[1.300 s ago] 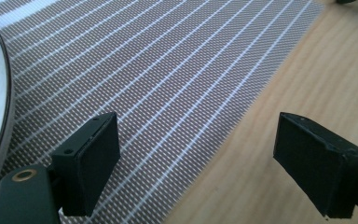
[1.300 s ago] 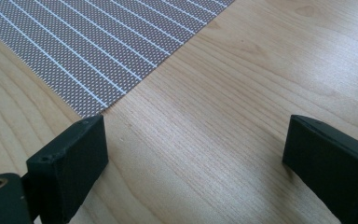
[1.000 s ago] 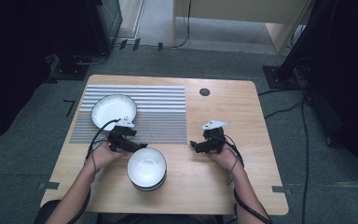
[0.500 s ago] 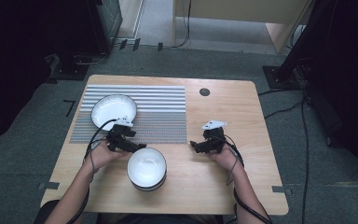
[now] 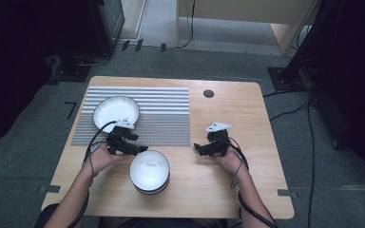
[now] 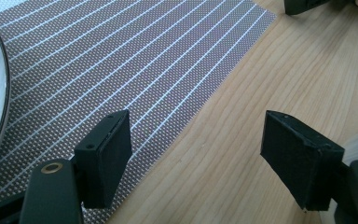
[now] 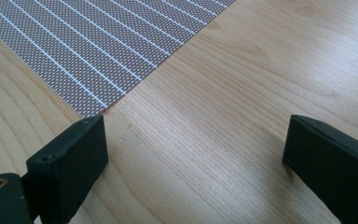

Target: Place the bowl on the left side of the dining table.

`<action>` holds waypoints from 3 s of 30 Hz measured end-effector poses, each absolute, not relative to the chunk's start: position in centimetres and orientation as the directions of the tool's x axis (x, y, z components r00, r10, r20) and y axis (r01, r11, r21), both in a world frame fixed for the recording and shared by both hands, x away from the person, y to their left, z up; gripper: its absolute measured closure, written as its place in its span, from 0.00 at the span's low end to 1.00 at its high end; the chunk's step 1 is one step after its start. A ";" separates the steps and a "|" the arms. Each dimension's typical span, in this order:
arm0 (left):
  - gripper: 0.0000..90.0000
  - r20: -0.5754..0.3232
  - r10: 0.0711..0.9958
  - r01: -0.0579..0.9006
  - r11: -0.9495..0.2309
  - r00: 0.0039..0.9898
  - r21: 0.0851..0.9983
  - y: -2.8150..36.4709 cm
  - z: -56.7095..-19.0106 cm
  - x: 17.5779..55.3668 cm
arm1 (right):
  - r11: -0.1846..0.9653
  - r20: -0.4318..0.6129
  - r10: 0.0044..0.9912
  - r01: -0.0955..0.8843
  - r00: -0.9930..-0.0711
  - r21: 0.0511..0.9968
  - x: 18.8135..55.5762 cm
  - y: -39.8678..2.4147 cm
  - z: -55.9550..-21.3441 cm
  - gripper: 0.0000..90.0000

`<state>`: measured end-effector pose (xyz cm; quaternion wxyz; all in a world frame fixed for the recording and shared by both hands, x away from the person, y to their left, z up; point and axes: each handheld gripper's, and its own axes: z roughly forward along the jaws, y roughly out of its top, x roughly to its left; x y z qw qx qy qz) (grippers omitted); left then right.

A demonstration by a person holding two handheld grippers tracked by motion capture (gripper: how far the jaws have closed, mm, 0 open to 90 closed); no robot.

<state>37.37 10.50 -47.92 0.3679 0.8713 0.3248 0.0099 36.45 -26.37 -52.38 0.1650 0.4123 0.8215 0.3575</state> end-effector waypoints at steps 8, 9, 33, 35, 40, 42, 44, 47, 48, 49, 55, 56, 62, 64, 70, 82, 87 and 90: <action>0.27 -0.237 0.555 0.557 -0.525 0.798 0.644 10.7 -47.4 37.1 | 0.404 0.024 0.795 0.559 -0.606 0.724 36.5 -26.4 -52.4 0.07; 0.27 -0.240 0.553 0.557 -0.525 0.798 0.643 10.7 -47.3 37.1 | 0.404 0.024 0.795 0.559 -0.606 0.724 36.5 -26.4 -52.4 0.07; 0.27 -0.285 0.530 0.569 -0.510 0.798 0.645 11.3 -45.8 36.6 | 0.404 0.023 0.796 0.559 -0.605 0.724 36.5 -26.4 -52.4 0.07; 0.27 -0.288 0.530 0.570 -0.507 0.798 0.646 11.3 -45.8 36.6 | 0.404 0.023 0.796 0.559 -0.605 0.724 36.5 -26.4 -52.4 0.07; 0.27 -0.288 0.523 0.564 -0.508 0.802 0.651 11.4 -45.5 36.5 | 0.404 0.024 0.795 0.559 -0.606 0.724 36.5 -26.4 -52.4 0.07; 0.27 -0.294 0.523 0.567 -0.498 0.800 0.656 11.5 -45.4 36.5 | 0.404 0.024 0.796 0.560 -0.605 0.724 36.5 -26.4 -52.4 0.07; 0.27 -0.293 0.523 0.566 -0.497 0.800 0.657 11.5 -45.2 36.4 | 0.404 0.024 0.796 0.559 -0.605 0.724 36.5 -26.4 -52.4 0.07; 0.27 -0.297 0.524 0.569 -0.492 0.798 0.659 11.6 -45.1 36.4 | 0.404 0.023 0.796 0.559 -0.605 0.724 36.5 -26.4 -52.4 0.07; 0.27 -0.299 0.525 0.570 -0.491 0.797 0.659 11.6 -45.1 36.4 | 0.404 0.023 0.795 0.559 -0.606 0.724 36.5 -26.4 -52.4 0.07; 0.27 -0.299 0.525 0.570 -0.491 0.797 0.659 11.6 -45.1 36.4 | 0.404 0.023 0.796 0.559 -0.605 0.724 36.5 -26.4 -52.4 0.07; 0.27 -0.304 0.521 0.571 -0.490 0.798 0.659 11.6 -44.8 36.3 | 0.404 0.024 0.796 0.559 -0.605 0.724 36.5 -26.4 -52.4 0.07; 0.27 -0.302 0.519 0.569 -0.490 0.799 0.661 11.6 -44.8 36.3 | 0.404 0.024 0.795 0.559 -0.606 0.724 36.5 -26.4 -52.4 0.07; 0.27 -0.288 0.520 0.561 -0.502 0.804 0.659 11.6 -44.5 36.1 | 0.404 0.023 0.796 0.559 -0.605 0.724 36.5 -26.4 -52.4 0.07; 0.27 -0.284 0.520 0.558 -0.502 0.805 0.661 11.7 -44.3 36.1 | 0.404 0.023 0.796 0.559 -0.605 0.724 36.5 -26.4 -52.4 0.07; 0.28 -0.280 0.523 0.556 -0.502 0.805 0.662 11.9 -43.9 35.9 | 0.404 0.023 0.796 0.559 -0.605 0.724 36.5 -26.4 -52.4 0.07; 0.28 -0.300 0.517 0.565 -0.491 0.802 0.663 12.2 -43.0 35.7 | 0.404 0.023 0.796 0.559 -0.605 0.724 36.5 -26.4 -52.4 0.07; 0.28 -0.302 0.512 0.562 -0.488 0.804 0.668 12.3 -42.5 35.5 | 0.404 0.023 0.796 0.559 -0.605 0.724 36.5 -26.4 -52.4 0.07; 0.28 -0.296 0.517 0.561 -0.489 0.803 0.668 12.4 -42.3 35.5 | 0.404 0.023 0.796 0.559 -0.605 0.724 36.5 -26.4 -52.4 0.07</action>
